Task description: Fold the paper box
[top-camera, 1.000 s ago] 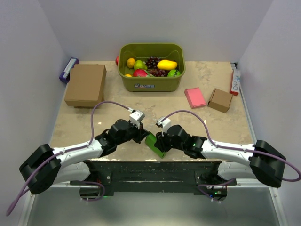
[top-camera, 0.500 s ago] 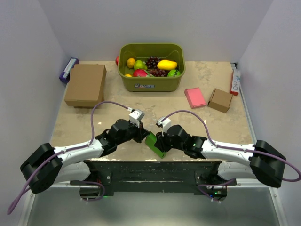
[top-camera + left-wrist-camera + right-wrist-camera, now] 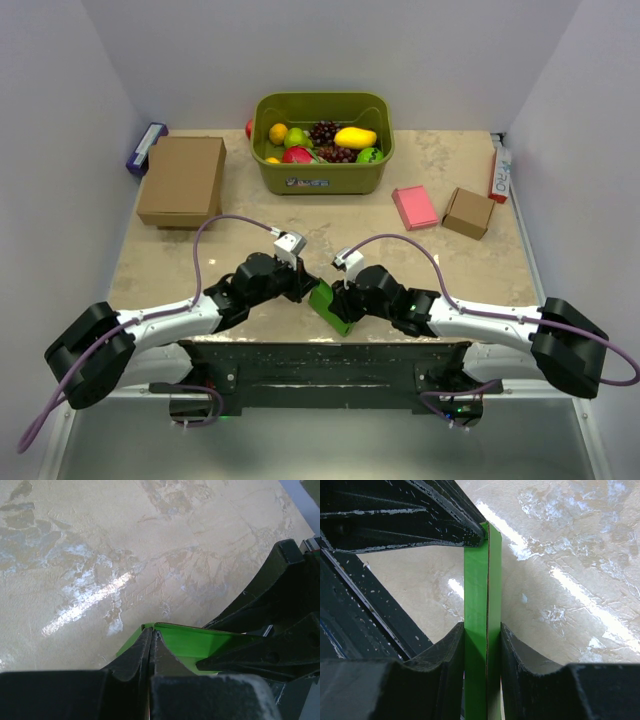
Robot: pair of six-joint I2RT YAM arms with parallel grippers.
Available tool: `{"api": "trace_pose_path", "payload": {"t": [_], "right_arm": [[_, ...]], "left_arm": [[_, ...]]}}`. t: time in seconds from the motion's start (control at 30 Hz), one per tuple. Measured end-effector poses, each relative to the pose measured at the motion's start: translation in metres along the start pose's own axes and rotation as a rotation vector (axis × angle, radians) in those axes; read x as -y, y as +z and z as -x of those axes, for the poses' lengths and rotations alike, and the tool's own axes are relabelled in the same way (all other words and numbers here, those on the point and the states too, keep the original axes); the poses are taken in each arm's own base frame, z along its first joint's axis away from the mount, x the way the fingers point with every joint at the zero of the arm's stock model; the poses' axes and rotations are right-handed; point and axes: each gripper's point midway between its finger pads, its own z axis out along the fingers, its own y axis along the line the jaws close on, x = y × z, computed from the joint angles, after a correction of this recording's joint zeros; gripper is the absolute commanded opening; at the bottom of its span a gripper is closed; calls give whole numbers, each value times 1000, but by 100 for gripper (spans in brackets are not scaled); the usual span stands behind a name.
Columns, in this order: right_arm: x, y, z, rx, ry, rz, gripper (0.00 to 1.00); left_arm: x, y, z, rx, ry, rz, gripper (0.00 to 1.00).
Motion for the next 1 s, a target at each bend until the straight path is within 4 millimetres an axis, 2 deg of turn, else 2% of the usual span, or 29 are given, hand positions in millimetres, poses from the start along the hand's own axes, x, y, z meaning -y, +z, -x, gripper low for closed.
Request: {"api": "trace_pose_path", "payload": {"t": [1.0], "right_arm": [[-1, 0, 0, 0, -2, 3, 25]], "left_arm": [[-6, -7, -2, 25, -33, 32, 0]]}}
